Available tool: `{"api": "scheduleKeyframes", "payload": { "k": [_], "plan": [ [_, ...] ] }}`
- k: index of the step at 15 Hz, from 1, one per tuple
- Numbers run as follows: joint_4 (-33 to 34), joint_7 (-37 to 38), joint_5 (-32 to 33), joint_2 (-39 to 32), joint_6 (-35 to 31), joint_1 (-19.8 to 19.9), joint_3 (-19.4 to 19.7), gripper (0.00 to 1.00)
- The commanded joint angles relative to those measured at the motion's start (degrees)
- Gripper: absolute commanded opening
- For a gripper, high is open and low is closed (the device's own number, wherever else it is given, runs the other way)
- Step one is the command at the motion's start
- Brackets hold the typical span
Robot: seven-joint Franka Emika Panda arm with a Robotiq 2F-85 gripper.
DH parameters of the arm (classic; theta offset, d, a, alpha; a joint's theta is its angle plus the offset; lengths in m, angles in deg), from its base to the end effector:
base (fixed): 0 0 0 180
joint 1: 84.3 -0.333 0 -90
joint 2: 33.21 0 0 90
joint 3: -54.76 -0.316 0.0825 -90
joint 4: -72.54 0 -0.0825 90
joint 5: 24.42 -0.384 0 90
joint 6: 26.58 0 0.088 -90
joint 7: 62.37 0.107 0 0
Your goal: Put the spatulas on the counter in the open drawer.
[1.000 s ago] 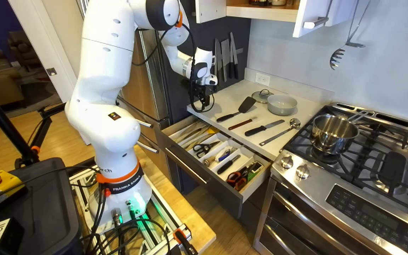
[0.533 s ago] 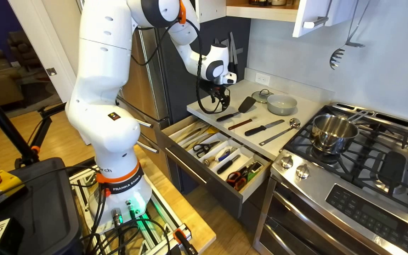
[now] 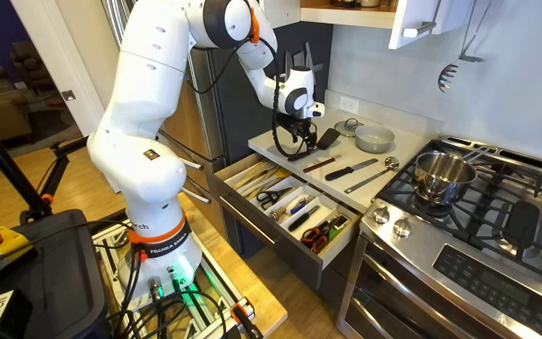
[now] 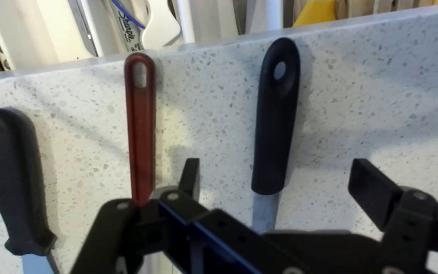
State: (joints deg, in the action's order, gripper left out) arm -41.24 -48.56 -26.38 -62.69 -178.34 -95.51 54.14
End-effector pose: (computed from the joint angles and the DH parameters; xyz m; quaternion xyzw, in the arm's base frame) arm 0.6129 0.1272 0.2163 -0.9967 0.0325 -0.0696 0.0279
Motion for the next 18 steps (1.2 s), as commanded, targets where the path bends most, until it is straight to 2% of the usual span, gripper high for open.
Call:
{"api": "scheduleKeyframes", "payload": {
  "k": [1,2,4,7,8,9,10,12,13,14,15,18],
  "plan": [
    [3.88,-1.81,-1.04,-4.11,1.7,1.13,-2.14,0.8],
    [4.37,-1.97,-1.18,-4.8,1.77,1.18,-2.49,0.72],
    [5.21,-1.93,-0.71,-6.02,2.35,0.87,-2.52,0.63],
    [5.99,-2.52,-0.46,-7.22,4.13,0.82,-2.74,0.38],
    [6.2,-2.47,-0.31,-7.49,4.42,0.7,-2.54,0.82],
    [6.31,-2.44,-0.02,-7.77,4.62,0.54,-2.27,0.75],
    [6.43,-2.37,0.07,-7.97,4.59,0.46,-2.16,0.75],
    [6.72,-2.32,-0.1,-8.38,4.33,0.51,-2.2,0.82],
    [6.71,-2.32,-0.22,-8.41,3.82,0.55,-2.28,0.44],
    [6.76,-2.37,-0.56,-8.38,3.83,0.71,-2.53,0.5],
    [6.21,-2.62,-0.67,-8.0,3.21,0.88,-2.66,0.5],
    [4.67,-2.78,-0.79,-6.01,3.62,1.24,-2.63,0.28]
  ]
}}
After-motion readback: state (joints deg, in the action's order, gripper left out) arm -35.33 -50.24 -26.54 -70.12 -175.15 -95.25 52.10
